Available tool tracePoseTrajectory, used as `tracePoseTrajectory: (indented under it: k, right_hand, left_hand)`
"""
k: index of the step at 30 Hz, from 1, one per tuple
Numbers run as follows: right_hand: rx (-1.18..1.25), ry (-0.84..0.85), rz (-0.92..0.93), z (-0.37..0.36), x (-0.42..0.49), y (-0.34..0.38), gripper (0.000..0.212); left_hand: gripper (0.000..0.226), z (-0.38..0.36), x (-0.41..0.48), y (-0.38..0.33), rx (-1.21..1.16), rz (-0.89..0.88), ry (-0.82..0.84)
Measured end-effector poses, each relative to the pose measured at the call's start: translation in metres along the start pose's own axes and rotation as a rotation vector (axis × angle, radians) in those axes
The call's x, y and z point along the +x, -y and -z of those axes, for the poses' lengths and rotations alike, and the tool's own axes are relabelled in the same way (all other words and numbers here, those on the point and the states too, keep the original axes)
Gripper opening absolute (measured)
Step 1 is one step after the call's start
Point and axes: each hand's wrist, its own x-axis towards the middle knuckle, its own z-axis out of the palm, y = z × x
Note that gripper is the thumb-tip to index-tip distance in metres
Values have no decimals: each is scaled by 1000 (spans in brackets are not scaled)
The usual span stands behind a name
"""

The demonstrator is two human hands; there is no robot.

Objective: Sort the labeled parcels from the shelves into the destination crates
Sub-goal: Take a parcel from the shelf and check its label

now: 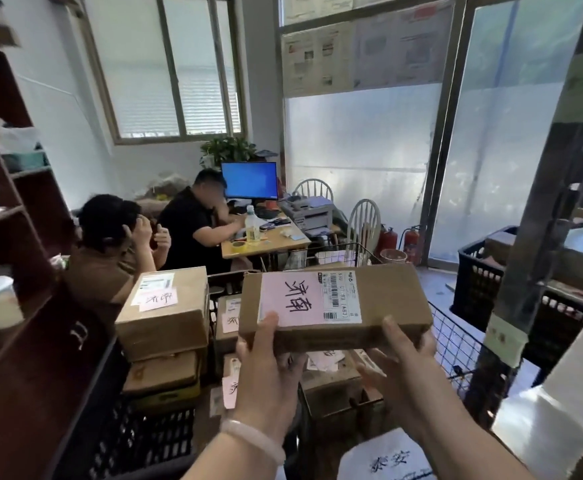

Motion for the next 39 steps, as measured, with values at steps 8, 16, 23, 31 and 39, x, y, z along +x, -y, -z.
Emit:
tracePoseTrajectory:
  k: [8, 16, 23, 31, 39]
  right_hand:
    - [-54, -9, 3, 7, 72, 24, 88]
    - [-245, 197, -81, -38, 94, 5, 110]
    - [-476, 316, -81, -72, 91, -33, 72]
    - [-594, 214, -49, -72, 98, -53, 31]
    - [-783, 237, 1, -56, 96, -62, 30]
  left_hand:
    - [69, 28, 18, -25, 437, -55, 61]
    - [81, 65, 26, -51, 628, 194, 234]
    - [55, 101, 57, -62, 367, 81, -99]
    - [34, 91, 119, -68, 519, 89, -250]
    - [42, 94, 170, -54, 735, 110, -264]
